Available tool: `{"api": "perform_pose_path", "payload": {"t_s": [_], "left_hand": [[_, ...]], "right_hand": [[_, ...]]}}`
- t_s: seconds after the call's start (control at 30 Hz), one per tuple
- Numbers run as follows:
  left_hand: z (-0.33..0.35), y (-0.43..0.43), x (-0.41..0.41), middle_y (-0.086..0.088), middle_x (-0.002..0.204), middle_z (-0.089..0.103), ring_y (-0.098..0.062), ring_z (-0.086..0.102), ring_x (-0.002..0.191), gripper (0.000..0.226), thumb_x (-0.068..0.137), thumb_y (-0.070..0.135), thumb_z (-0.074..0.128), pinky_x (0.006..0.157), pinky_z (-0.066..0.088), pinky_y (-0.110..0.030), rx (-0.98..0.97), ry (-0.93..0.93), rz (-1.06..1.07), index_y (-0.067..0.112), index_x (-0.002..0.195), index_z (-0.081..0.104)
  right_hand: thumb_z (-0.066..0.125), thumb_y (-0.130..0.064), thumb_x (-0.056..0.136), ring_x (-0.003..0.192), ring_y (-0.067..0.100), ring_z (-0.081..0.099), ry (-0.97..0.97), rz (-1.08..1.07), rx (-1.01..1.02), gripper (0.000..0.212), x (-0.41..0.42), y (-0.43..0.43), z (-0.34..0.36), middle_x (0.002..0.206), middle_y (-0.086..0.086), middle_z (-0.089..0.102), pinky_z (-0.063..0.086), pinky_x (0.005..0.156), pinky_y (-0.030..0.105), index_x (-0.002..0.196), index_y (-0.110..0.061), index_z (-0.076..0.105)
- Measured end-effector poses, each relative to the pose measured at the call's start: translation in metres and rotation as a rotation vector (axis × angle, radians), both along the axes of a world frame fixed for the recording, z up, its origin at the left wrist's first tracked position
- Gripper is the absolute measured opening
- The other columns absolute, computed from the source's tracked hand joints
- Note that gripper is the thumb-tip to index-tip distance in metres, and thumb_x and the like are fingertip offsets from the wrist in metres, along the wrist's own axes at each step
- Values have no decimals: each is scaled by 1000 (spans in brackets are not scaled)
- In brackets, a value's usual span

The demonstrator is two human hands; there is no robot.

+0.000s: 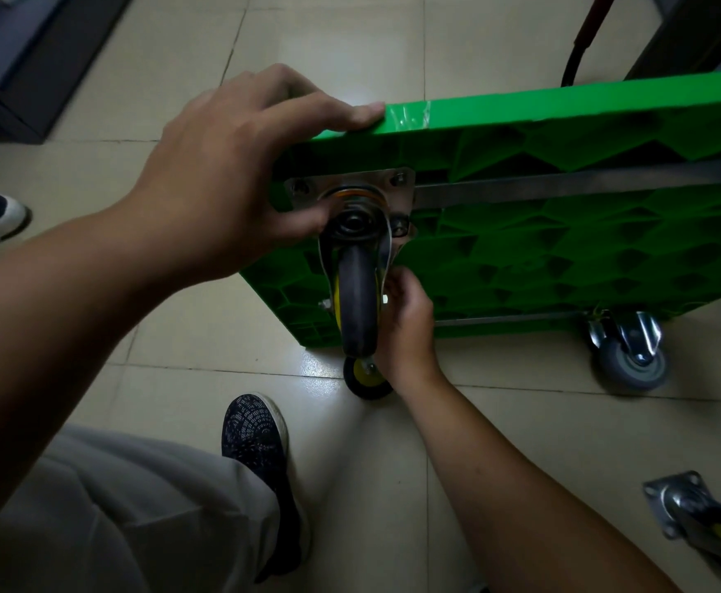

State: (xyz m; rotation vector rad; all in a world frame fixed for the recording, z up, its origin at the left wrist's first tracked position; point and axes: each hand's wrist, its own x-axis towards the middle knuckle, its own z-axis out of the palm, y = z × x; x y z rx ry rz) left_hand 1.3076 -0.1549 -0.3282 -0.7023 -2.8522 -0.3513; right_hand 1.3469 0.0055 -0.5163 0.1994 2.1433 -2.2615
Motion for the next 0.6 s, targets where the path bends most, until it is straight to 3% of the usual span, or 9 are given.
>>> {"api": "perform_pose_path", "payload": {"t_s": [0.1, 0.17, 0.3, 0.43, 0.5, 0.6], "left_hand": [[0, -1, 0, -4, 132, 54, -29, 53, 116, 67, 84, 56, 53, 85, 50, -56, 2, -3, -6, 41, 148, 45], [0, -1, 0, -4, 133, 54, -28, 53, 117, 68, 82, 58, 51, 86, 50, -55, 1, -9, -3, 42, 148, 45], [0, -1, 1, -5, 134, 53, -29, 52, 119, 66, 85, 58, 54, 87, 50, -57, -4, -20, 3, 41, 148, 44], [1, 0, 3, -6, 134, 55, -30, 52, 120, 65, 84, 49, 62, 85, 51, -59, 6, -6, 14, 40, 147, 47], [1, -1, 3, -6, 133, 55, -31, 53, 120, 65, 85, 47, 64, 84, 51, -58, -6, 6, 10, 40, 148, 47], [-1, -1, 2, -8, 133, 55, -32, 53, 119, 67, 86, 46, 64, 83, 51, -58, -44, 26, 13, 39, 149, 45]], "right_hand": [[58, -10, 92, 67, -6, 55, 94, -10, 124, 16, -4, 3, -5, 70, -18, 64, 44, 68, 19, 83, -24, 56], [60, 1, 96, 72, 2, 59, 93, -22, 49, 27, -4, 3, -5, 74, -15, 67, 46, 68, 26, 84, -23, 61], [55, 0, 99, 69, -9, 56, 106, 17, 14, 31, -5, 8, -4, 74, -23, 65, 43, 64, 12, 84, -26, 58], [52, -6, 103, 74, -10, 58, 126, 85, 73, 28, -6, 14, 2, 79, -18, 65, 43, 67, 11, 90, -31, 57], [52, -10, 104, 79, -6, 60, 111, 123, 103, 21, -8, 16, 0, 86, -13, 65, 47, 71, 17, 95, -28, 58], [50, -17, 105, 91, 11, 64, 59, 192, 152, 14, -11, 15, -3, 98, -2, 68, 53, 84, 37, 112, -22, 61]]}}
